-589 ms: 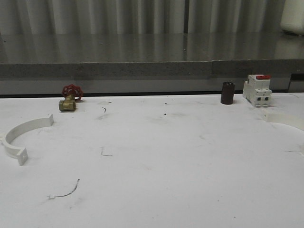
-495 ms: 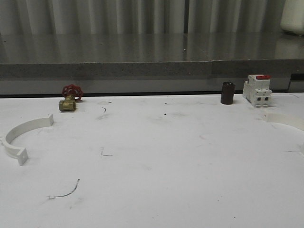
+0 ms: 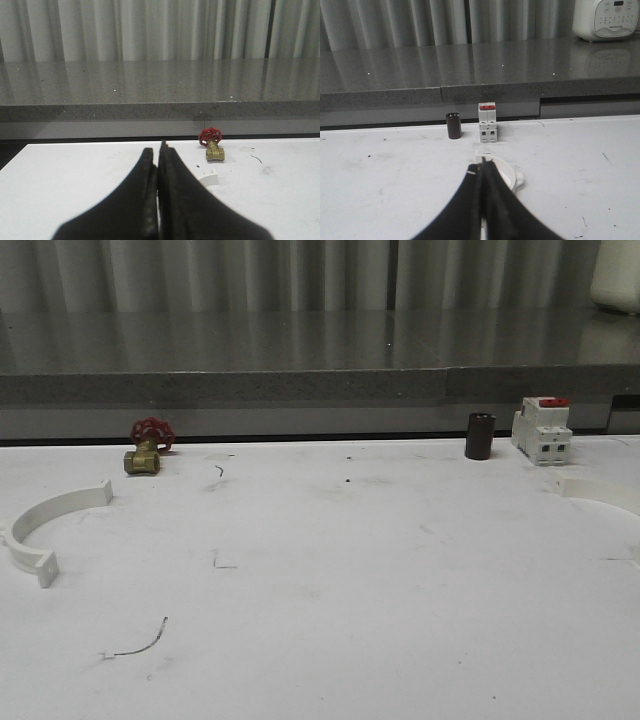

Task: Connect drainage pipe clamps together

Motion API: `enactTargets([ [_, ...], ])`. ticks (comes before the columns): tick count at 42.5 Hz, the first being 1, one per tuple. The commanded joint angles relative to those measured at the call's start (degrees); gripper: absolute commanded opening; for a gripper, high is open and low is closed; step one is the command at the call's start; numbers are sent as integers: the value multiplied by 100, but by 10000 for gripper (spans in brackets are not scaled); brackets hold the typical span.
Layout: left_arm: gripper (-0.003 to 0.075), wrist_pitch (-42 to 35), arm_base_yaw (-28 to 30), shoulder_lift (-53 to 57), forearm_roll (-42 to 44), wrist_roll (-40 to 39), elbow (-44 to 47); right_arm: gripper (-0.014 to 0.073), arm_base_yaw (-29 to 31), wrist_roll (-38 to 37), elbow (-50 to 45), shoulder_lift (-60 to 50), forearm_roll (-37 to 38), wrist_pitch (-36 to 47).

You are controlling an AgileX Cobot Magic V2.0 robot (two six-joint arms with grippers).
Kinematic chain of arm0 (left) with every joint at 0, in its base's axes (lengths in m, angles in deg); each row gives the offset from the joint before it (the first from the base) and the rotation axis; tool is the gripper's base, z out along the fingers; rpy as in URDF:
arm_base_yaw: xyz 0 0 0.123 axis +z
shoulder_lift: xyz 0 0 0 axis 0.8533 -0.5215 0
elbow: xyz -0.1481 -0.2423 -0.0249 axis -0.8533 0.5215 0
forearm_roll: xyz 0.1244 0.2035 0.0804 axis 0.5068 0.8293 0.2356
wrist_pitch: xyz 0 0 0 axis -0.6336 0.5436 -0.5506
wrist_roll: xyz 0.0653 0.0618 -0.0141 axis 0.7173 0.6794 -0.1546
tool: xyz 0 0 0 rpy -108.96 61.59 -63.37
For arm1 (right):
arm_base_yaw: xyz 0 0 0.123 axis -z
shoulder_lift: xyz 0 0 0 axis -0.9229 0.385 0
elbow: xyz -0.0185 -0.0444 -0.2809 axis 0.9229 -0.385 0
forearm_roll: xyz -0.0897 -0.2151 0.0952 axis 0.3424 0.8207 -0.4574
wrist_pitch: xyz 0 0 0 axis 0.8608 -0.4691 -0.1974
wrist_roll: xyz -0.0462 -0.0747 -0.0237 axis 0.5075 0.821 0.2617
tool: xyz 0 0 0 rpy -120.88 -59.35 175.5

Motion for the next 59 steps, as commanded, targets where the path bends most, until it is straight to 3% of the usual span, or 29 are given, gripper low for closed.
enactTargets([
  [1, -20, -610, -52, 64, -4, -74, 138, -114, 15, 41, 29, -93, -15, 604],
  [6, -20, -650, -52, 64, -4, -74, 7, -114, 15, 41, 200, -93, -15, 443],
  [14, -20, -368, -52, 4, -42, -74, -873, -114, 15, 41, 1226, -80, 58, -694],
  [20, -20, 470, -52, -453, -42, -74, -2062, -114, 15, 41, 2271, 193, 239, -1464],
  [31, -20, 2102, -52, -1949, -42, -74, -3858, -114, 15, 41, 3951, 1674, 356, -2390],
  [50, -20, 2333, -52, -3953, -76, -74, -3969, -114, 15, 41, 4229, 4247, 356, -3165],
  [59, -20, 2563, -52, -4635, -76, -74, -3969, -113, 15, 36, 4229, 4819, 356, -3289],
])
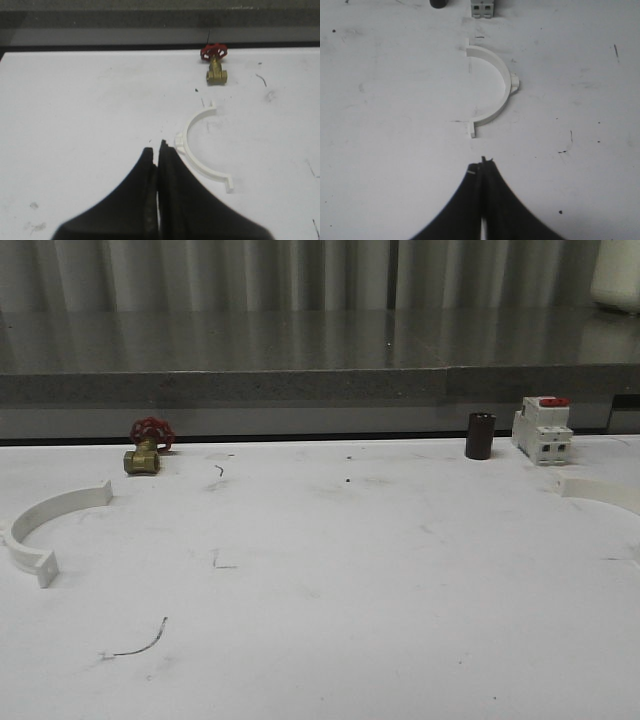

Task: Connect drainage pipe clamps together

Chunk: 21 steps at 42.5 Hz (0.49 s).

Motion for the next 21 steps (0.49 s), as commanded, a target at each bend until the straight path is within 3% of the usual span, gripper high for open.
enactTargets([
  [1, -18, -249, -52, -186, -34, -74, -164, -109, 15, 36, 190, 67, 50, 289],
  [6, 62, -225, -52, -319, -34, -74, -164, 22, 15, 36, 190, 67, 50, 284],
  [13, 344, -225, -52, -371, -50, -74, -164, 363, 15, 36, 190, 67, 50, 273],
  [16, 398, -225, -52, -371, -132, -74, -164, 414, 15, 36, 190, 67, 50, 261],
  [21, 398, -160, -76, -441, -300, -37, -230, 420, 15, 36, 190, 67, 50, 263],
])
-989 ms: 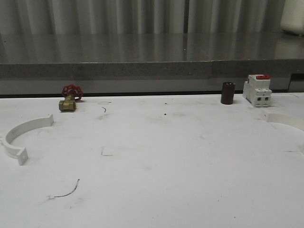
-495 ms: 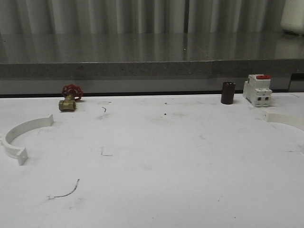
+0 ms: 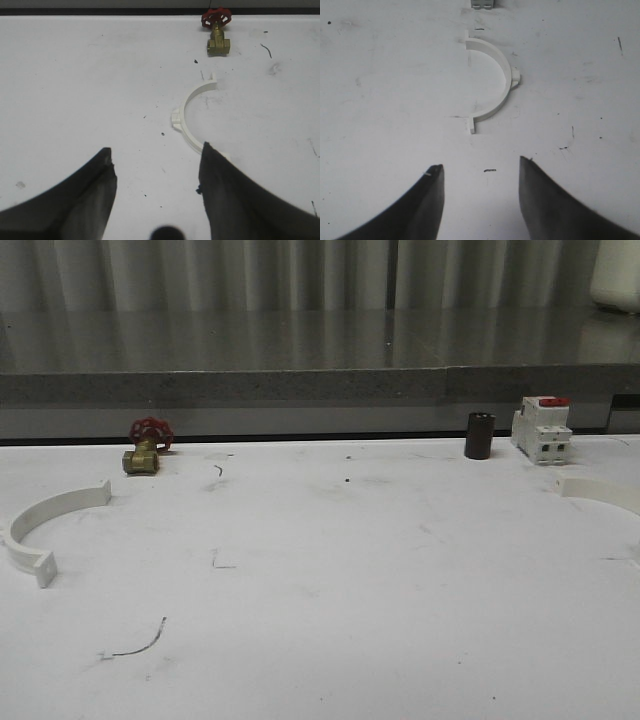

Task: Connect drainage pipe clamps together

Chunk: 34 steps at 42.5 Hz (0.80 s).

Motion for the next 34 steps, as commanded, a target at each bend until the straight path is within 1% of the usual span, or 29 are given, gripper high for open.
enactTargets([
  [1, 398, -282, -96, -73, -150, -37, -258, 420, 15, 36, 190, -23, 41, 278],
  [7, 398, -167, -361, -470, -150, -37, -539, 420, 15, 36, 190, -23, 41, 278],
  [12, 398, -167, -553, -1026, -139, -37, -849, 420, 15, 36, 190, -23, 41, 278],
  [22, 401, 108, -566, -2335, 10, -37, -1477, 420, 15, 36, 190, -23, 41, 278],
  [30, 485, 145, -566, -3332, 68, -37, -1918, 420, 15, 36, 190, -23, 41, 278],
  [34, 482, 144, -566, -3833, 71, -37, -2125, 420, 15, 36, 190, -23, 41, 278],
])
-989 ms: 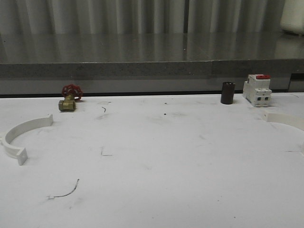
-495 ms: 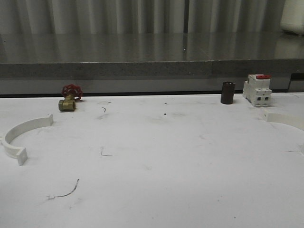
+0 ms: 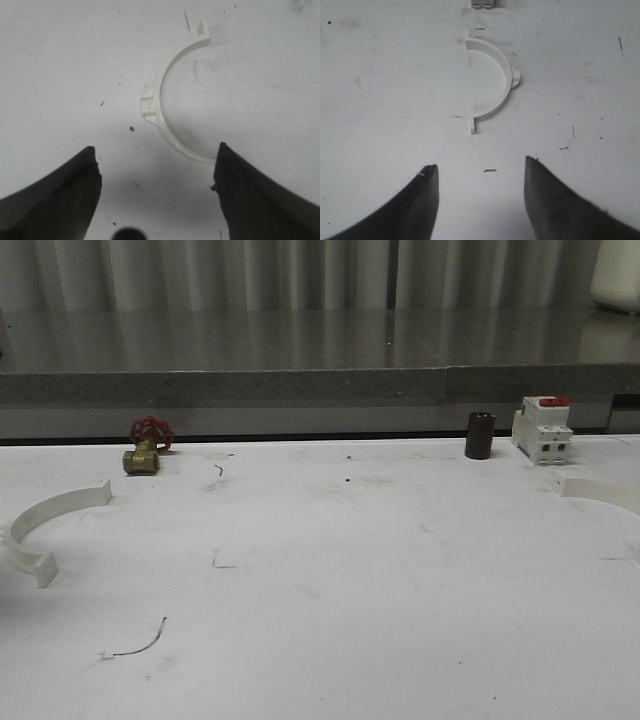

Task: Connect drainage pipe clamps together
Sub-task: 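Lower the left gripper and grasp the white clamp half near it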

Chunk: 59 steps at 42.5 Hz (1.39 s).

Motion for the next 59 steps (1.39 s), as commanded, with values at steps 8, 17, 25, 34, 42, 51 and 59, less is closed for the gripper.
enactTargets([
  [8, 482, -266, -37, -984, 23, -37, -718, 420, 15, 36, 190, -23, 41, 278],
  [17, 482, -301, -37, -1617, 23, -37, -1092, 420, 15, 36, 190, -23, 41, 278],
  [25, 482, -313, -37, -1977, 23, -37, -1327, 420, 15, 36, 190, -23, 41, 278],
  [34, 481, -313, -37, -2184, -143, -37, -1363, 420, 15, 36, 190, -23, 41, 278],
  [42, 370, -214, -37, -2206, -170, -37, -1363, 420, 15, 36, 190, -23, 41, 278],
  [51, 197, -291, -37, -2206, -170, -37, -1363, 420, 15, 36, 190, -23, 41, 278],
  [59, 105, -539, -37, -2230, -170, -37, -1373, 420, 15, 36, 190, -23, 41, 278],
])
